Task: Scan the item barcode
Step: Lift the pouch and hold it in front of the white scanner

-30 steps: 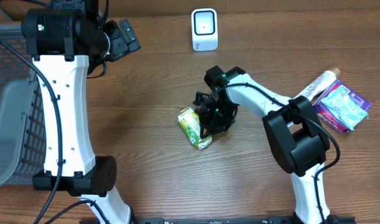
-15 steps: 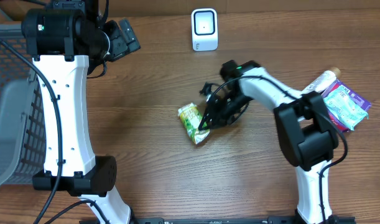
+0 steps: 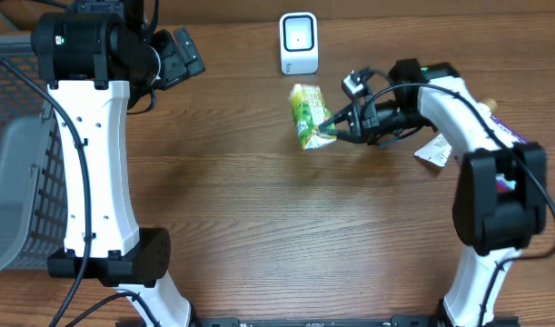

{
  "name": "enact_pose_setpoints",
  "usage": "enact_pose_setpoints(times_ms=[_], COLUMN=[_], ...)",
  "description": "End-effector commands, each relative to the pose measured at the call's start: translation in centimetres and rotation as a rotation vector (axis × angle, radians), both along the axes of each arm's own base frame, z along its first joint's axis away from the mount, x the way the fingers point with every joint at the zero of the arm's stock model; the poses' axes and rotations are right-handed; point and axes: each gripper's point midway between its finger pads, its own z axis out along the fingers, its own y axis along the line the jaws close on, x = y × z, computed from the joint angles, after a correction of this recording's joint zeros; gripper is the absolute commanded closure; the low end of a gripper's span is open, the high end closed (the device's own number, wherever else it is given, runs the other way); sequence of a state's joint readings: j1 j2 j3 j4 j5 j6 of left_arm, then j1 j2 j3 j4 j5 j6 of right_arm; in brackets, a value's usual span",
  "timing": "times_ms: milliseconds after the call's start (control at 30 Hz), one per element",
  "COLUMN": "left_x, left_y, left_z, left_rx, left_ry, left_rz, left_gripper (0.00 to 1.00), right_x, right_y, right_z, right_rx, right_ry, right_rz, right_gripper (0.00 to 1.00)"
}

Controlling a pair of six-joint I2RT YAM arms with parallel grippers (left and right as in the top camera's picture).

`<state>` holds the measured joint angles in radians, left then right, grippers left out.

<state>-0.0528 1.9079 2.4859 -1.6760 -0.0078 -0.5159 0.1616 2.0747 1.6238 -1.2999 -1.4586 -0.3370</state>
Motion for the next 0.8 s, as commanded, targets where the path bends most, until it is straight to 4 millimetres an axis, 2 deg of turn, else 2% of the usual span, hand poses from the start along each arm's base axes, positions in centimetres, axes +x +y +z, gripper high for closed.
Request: enact_pose_setpoints(times_ms=[0,100,200,367,467,767], left_x=[0.0,0.0,0.0,0.0,0.0,0.0], left_y=[-0.1,-0.1,-0.1,-0.1,-0.1,-0.1], left_z=[-0.2,-0.2,-0.2,-0.2,-0.2,-0.2], left_rx=[0.002,0.002,0.002,0.002,0.002,0.002], left_ry=[0.005,0.005,0.005,0.005,0.005,0.005], left_rz=[-0.012,-0.012,-0.012,-0.012,-0.012,-0.012], left_gripper=[0.00,0.00,0.01,0.00,0.00,0.00], right_x=[-1.0,-2.0,-3.3,-5.0,-5.3,-4.3], right_y=[-1.1,-2.2,-3.0,-4.0,-4.7,-5.6], right_z=[11.1,15.6,19.2,22.8,23.5,23.9], right_rx=[0.156,0.168,0.176,0.180,0.176,0.167], right_ry=[-0.285,-0.401,-0.501,-0.610,-0.633,-0.655], right_rz=[-0.025,-0.043,-0.055,-0.075,-0.093,-0.120], right_gripper=[0.96,0.96,0.96,0.96,0.96,0.96])
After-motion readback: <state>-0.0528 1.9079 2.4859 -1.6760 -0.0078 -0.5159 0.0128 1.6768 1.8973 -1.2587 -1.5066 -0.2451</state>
